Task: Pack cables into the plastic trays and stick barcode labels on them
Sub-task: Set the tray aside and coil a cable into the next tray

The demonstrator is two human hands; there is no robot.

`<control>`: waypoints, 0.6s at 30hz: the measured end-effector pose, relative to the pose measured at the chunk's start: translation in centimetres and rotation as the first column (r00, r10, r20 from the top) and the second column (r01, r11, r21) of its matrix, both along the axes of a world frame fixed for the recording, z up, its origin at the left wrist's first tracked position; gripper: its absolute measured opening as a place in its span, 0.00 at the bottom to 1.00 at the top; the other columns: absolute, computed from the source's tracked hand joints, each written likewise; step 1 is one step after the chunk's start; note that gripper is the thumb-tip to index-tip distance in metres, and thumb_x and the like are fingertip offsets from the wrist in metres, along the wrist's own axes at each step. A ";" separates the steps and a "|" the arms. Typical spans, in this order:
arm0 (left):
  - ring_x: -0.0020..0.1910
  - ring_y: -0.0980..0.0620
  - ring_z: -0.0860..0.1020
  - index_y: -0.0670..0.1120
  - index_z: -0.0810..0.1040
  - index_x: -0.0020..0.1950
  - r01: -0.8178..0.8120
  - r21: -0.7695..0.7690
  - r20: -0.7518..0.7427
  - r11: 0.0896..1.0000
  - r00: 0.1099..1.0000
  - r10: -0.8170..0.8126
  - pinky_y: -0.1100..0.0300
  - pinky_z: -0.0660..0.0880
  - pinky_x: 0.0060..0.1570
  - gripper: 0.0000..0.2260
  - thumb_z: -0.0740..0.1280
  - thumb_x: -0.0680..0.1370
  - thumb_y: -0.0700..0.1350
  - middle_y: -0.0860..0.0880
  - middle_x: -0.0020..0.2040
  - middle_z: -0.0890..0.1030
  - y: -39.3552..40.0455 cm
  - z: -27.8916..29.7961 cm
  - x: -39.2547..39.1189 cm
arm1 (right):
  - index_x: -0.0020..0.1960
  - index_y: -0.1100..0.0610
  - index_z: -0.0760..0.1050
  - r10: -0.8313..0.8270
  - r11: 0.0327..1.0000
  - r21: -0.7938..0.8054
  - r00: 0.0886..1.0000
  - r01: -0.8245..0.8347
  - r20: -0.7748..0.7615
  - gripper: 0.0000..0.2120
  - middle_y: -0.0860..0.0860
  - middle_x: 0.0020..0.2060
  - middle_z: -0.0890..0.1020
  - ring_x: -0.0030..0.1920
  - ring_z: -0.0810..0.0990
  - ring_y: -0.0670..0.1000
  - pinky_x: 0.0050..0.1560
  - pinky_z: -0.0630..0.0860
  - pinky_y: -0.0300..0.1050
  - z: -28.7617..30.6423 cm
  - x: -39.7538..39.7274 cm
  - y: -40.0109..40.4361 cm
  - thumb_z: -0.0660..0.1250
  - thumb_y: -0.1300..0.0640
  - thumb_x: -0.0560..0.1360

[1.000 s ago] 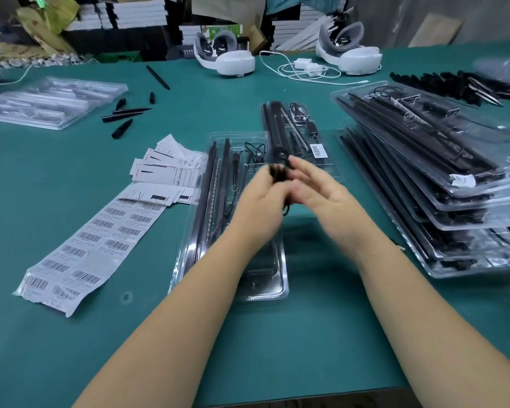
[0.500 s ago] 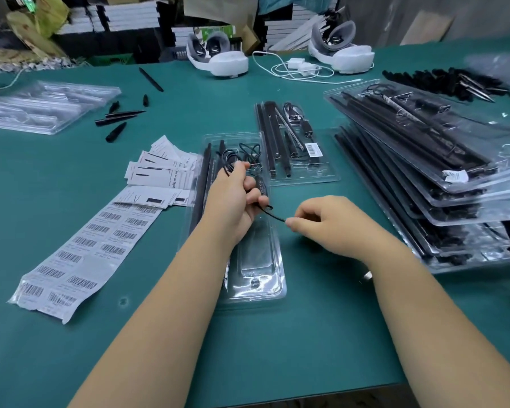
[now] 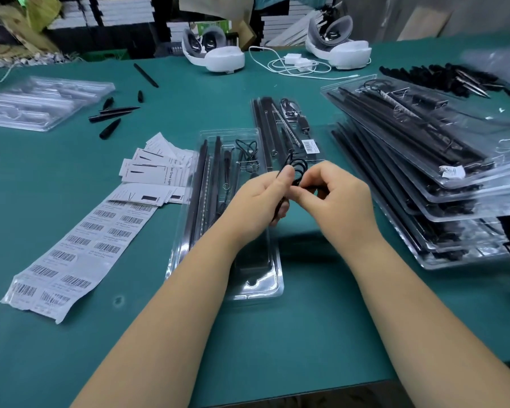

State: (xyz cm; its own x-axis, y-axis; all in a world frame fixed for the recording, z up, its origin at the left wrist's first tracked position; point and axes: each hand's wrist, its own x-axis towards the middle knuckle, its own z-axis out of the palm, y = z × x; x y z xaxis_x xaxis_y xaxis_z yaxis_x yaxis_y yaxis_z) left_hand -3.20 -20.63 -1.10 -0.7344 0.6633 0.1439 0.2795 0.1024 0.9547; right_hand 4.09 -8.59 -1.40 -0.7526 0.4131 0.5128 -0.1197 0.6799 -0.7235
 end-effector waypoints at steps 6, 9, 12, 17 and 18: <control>0.26 0.56 0.67 0.40 0.73 0.38 0.022 0.031 -0.053 0.999 0.998 -0.021 0.62 0.68 0.30 0.15 0.68 0.71 0.52 0.56 0.26 0.69 0.0 -0.3 -0.2 | 0.37 0.49 0.70 0.034 0.998 -0.048 0.999 -0.035 -0.010 0.10 0.42 0.27 0.73 0.31 0.71 0.40 0.35 0.67 0.32 -0.2 -0.2 0.4 0.68 0.49 0.73; 0.24 0.58 0.67 0.45 0.71 0.36 -0.016 0.092 -0.007 0.996 1.000 0.017 0.67 0.68 0.29 0.12 0.72 0.72 0.48 0.55 0.25 0.68 -0.3 -0.2 -0.6 | 0.37 0.53 0.74 0.079 0.963 -0.265 0.993 -0.053 0.087 0.14 0.47 0.29 0.79 0.33 0.77 0.45 0.43 0.76 0.47 0.2 -0.4 1.5 0.58 0.46 0.74; 0.28 0.52 0.68 0.49 0.71 0.35 -0.114 0.138 0.092 0.984 0.991 0.102 0.67 0.71 0.31 0.12 0.69 0.78 0.45 0.56 0.25 0.67 -0.4 -0.3 -1.1 | 0.36 0.53 0.79 0.195 0.963 -0.255 0.869 -0.084 0.454 0.17 0.49 0.29 0.81 0.33 0.77 0.48 0.43 0.73 0.47 0.5 -0.2 2.6 0.57 0.47 0.74; 0.20 0.56 0.61 0.46 0.66 0.39 -0.169 0.290 0.385 0.942 0.922 0.047 0.57 0.73 0.38 0.13 0.61 0.82 0.50 0.56 0.23 0.62 -0.4 -0.1 -1.8 | 0.30 0.53 0.78 0.207 0.973 -0.189 0.855 -0.130 0.475 0.17 0.45 0.22 0.73 0.26 0.68 0.43 0.33 0.65 0.43 1.2 0.4 2.8 0.58 0.56 0.75; 0.20 0.55 0.62 0.46 0.67 0.40 -0.145 0.291 0.413 0.946 0.911 0.013 0.58 0.73 0.37 0.14 0.60 0.81 0.52 0.55 0.24 0.64 -0.5 0.0 -1.9 | 0.30 0.51 0.78 0.182 0.969 -0.225 0.917 -0.105 0.355 0.16 0.44 0.22 0.72 0.26 0.67 0.43 0.32 0.64 0.42 1.3 0.6 2.9 0.60 0.57 0.74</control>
